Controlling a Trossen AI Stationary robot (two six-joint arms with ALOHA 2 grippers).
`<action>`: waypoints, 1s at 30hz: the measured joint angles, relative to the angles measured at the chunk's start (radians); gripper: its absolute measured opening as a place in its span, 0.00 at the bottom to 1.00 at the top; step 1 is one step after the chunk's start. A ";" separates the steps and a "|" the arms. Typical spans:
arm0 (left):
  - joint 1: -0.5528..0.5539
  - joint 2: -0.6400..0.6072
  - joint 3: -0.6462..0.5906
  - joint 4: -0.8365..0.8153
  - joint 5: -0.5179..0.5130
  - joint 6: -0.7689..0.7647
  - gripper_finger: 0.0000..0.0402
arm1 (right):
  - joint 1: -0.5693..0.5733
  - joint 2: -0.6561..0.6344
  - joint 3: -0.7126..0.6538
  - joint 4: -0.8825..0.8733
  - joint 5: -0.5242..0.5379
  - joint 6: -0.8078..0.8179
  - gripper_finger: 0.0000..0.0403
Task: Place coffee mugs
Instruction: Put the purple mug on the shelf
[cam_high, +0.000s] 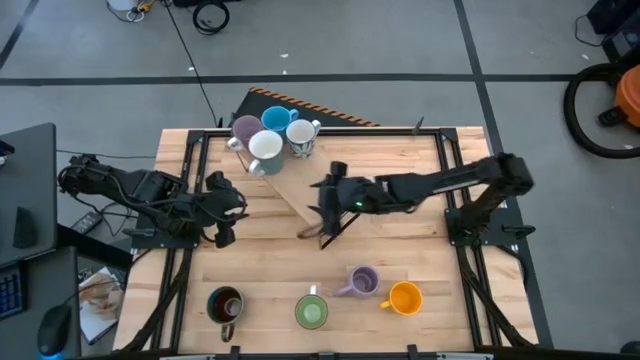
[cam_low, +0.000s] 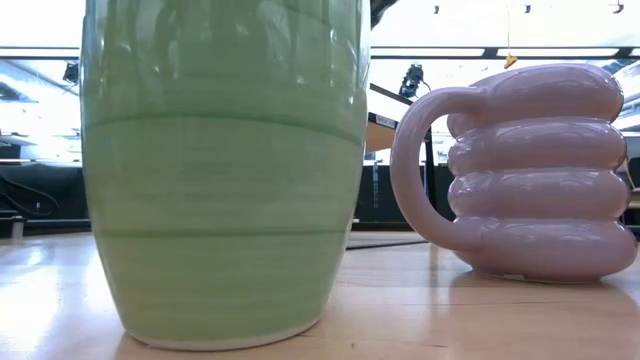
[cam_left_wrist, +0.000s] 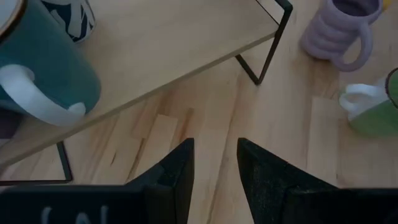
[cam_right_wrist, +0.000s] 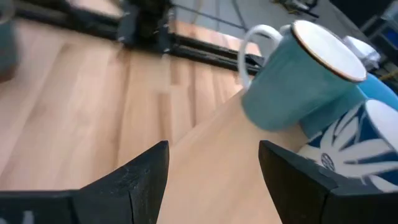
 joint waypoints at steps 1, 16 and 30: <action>0.000 0.000 0.000 0.000 0.000 0.000 0.32 | 0.013 -0.025 0.000 -0.037 -0.001 -0.005 0.63; 0.000 0.000 0.000 0.002 -0.025 -0.009 0.32 | 0.216 -0.146 0.000 -0.593 -0.236 0.166 0.63; 0.010 0.000 0.000 0.200 -0.184 0.320 0.32 | 0.374 -0.071 -0.001 -0.679 -0.249 0.458 0.63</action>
